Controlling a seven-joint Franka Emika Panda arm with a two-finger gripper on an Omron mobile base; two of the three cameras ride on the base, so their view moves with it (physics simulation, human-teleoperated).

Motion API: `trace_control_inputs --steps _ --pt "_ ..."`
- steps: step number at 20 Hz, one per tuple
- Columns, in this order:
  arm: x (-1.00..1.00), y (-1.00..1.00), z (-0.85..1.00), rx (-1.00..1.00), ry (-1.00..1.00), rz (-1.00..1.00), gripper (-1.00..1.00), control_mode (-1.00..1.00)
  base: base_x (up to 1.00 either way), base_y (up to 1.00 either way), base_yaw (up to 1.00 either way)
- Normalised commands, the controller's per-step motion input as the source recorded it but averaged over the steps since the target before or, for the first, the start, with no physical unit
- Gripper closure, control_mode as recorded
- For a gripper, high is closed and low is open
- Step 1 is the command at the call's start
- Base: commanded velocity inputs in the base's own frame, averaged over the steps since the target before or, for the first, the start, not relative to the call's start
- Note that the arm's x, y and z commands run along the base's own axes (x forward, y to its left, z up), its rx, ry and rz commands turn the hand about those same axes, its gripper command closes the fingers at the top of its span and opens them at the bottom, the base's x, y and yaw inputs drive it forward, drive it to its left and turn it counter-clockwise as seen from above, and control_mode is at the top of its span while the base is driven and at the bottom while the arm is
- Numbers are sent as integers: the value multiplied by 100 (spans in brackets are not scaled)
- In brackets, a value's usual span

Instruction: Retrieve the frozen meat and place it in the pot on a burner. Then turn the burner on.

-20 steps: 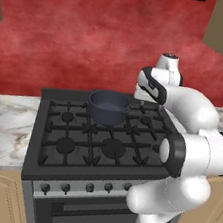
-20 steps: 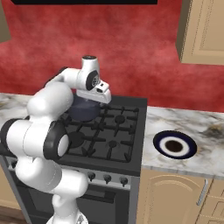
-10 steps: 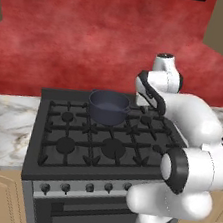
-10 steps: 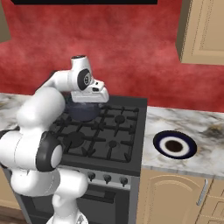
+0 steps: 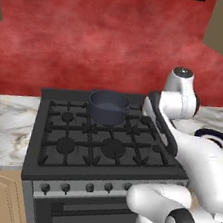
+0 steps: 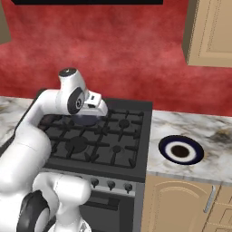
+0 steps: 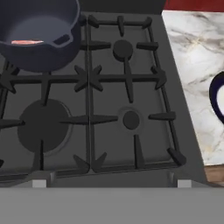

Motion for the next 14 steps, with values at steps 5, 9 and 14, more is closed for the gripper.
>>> trace_control_inputs --steps 5,9,14 --pt "-70 -2 -3 0 -12 0 -100 -100 0 0 0" --pt "-9 1 -1 0 -1 0 -100 -100 0 0 0" --pt "0 0 0 0 0 0 -100 100 -10 2 0"
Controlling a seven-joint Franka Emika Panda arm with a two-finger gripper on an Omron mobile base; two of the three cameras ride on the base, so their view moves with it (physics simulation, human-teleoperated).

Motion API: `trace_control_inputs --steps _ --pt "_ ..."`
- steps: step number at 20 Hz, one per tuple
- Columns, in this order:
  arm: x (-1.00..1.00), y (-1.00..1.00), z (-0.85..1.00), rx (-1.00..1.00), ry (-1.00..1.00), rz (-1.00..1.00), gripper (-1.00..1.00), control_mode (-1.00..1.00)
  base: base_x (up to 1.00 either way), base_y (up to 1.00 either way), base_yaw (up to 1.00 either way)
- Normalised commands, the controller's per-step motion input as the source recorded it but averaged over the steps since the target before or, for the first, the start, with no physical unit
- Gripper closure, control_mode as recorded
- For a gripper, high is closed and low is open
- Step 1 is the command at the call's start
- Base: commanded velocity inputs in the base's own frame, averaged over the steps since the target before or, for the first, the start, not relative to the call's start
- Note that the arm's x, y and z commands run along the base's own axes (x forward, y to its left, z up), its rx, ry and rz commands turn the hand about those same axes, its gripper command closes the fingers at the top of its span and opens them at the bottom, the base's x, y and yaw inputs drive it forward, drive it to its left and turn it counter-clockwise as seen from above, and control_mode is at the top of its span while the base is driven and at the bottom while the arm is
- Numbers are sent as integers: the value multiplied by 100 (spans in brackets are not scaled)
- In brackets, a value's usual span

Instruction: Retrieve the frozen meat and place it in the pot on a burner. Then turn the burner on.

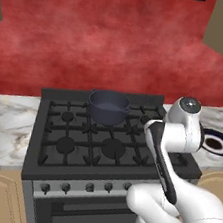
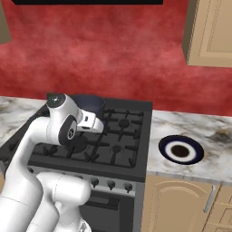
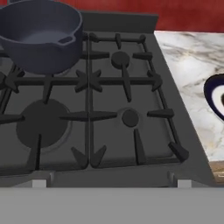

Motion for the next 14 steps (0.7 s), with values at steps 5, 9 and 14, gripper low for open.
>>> trace_control_inputs --steps 5,9,14 --pt "0 0 0 0 0 0 -100 100 -57 39 -1" --pt "0 0 0 0 0 0 -100 100 -28 55 -6" --pt "0 0 0 0 0 0 -100 100 -1 48 -8"
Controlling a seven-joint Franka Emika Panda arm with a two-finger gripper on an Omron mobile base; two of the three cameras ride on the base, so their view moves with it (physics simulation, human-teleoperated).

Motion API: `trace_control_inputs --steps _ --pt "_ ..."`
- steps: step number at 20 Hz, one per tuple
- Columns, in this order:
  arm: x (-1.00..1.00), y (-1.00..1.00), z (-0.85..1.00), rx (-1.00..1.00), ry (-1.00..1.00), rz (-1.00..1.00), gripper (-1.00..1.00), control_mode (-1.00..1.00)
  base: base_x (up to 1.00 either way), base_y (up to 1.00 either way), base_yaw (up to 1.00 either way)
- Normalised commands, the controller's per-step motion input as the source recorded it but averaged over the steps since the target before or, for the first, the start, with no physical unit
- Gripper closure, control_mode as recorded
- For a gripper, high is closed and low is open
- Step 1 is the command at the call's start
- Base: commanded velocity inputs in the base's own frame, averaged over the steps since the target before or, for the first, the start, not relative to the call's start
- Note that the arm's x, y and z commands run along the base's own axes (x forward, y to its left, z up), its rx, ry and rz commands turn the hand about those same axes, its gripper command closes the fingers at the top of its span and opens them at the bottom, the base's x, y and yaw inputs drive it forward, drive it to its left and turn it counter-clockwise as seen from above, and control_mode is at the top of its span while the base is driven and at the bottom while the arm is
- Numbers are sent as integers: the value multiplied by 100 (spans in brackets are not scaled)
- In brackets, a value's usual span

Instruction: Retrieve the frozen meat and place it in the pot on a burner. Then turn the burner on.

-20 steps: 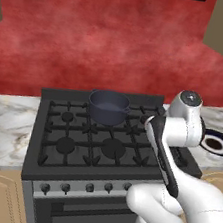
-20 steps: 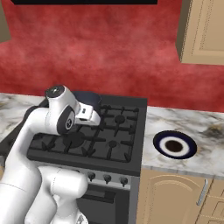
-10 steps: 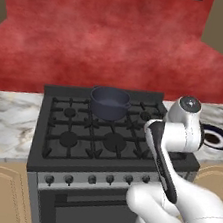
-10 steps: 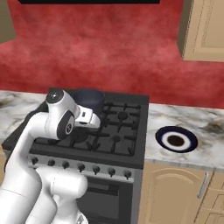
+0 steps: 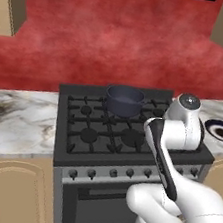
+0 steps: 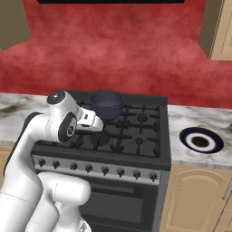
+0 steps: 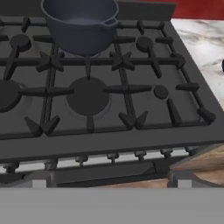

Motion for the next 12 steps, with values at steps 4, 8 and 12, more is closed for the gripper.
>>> trace_control_inputs --steps 4,8,12 --pt "0 0 0 0 0 0 -100 100 -10 47 -4" --pt "0 0 0 0 0 0 -100 100 -13 58 -3" --pt "0 0 0 0 0 0 -100 100 -16 46 -4"
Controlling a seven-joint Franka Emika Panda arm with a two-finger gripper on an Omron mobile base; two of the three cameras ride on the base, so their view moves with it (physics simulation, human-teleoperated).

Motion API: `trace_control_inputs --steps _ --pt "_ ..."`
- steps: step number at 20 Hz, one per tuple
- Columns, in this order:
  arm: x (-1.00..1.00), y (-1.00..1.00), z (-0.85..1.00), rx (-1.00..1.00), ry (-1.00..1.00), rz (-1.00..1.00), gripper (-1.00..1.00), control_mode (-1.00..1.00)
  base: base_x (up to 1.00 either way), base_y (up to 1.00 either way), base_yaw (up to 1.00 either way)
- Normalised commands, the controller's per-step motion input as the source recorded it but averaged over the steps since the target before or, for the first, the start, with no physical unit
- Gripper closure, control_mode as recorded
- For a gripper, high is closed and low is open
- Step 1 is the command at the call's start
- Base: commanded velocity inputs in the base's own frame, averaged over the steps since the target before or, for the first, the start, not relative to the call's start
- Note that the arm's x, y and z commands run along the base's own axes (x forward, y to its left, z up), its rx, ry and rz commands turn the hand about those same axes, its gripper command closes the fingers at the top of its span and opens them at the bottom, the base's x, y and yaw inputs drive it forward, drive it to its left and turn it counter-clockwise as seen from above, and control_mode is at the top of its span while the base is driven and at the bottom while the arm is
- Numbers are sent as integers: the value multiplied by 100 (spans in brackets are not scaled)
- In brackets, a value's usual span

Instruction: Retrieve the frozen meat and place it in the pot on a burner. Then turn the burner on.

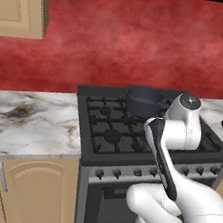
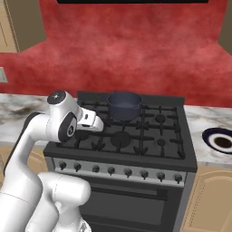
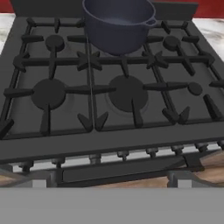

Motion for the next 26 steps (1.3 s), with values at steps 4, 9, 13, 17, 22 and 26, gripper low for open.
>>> trace_control_inputs --steps 4,9,13,17,22,26 --pt "0 0 0 0 0 0 -100 -100 -2 7 -2" --pt "-21 -22 0 5 -16 0 -100 -100 0 0 0" --pt "-98 -81 0 20 -48 -2 -100 -100 0 0 0" --pt "-100 -78 -15 14 -42 -1 -100 -100 0 0 0" --pt "-96 -35 -20 0 -67 1 -100 -100 0 0 0" --pt "-20 -55 -73 -2 -4 0 -100 -100 0 0 0"
